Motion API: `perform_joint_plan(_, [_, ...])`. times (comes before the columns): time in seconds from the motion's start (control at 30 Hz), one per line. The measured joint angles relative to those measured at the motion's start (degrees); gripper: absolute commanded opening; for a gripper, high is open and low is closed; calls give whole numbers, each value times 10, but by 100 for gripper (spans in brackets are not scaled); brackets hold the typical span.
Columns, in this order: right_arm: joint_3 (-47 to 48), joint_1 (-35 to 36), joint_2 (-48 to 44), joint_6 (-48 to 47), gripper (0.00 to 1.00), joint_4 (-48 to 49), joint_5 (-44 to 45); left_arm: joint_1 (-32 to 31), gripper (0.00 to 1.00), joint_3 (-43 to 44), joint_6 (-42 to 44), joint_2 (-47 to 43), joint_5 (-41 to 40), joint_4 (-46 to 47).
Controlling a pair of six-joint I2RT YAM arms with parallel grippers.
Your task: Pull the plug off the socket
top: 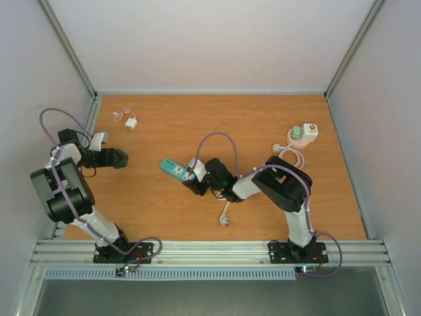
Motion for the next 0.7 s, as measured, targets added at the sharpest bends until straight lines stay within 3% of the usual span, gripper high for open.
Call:
perform_joint_plan(0.57, [7,-1,3,-1,18,-5,-2,16,48,66,6,92,40,6])
perform_joint_plan(0.7, [7,-1,3,-1,19,-5,-2,16,60,96,-3,120,49,7])
